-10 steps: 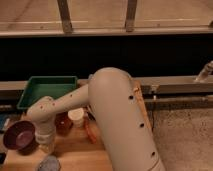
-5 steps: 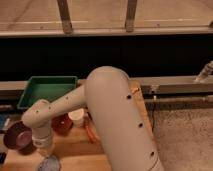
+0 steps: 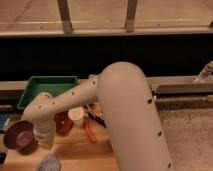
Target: Place towel in purple bowl
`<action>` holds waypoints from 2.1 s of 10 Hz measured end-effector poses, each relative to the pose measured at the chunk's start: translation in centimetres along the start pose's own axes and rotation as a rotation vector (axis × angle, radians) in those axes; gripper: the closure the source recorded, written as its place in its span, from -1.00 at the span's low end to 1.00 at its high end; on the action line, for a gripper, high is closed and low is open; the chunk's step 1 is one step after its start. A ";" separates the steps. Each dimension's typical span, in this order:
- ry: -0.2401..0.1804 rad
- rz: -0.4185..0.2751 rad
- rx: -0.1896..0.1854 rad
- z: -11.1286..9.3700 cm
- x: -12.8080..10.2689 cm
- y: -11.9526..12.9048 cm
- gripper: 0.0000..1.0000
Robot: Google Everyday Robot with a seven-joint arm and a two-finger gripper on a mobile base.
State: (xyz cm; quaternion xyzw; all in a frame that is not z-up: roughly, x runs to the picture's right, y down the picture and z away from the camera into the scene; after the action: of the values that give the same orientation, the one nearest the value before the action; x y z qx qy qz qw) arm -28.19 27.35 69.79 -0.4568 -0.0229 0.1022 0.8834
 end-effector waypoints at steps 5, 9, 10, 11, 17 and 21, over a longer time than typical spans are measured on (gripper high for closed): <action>-0.054 -0.053 -0.010 0.5 0.8 1.4 -0.49; -0.064 -0.146 -0.057 2.5 0.3 2.8 -0.60; -0.062 -0.164 -0.064 2.7 0.2 3.1 -0.60; -0.058 -0.178 -0.071 3.0 0.0 3.4 -0.60; -0.013 -0.187 -0.135 6.6 0.0 3.8 -0.60; -0.014 -0.164 -0.134 7.3 0.2 3.7 -0.60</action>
State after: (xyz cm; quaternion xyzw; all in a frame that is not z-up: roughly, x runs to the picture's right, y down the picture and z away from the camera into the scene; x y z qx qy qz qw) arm -29.57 35.28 71.05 -0.5106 -0.0733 0.0311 0.8561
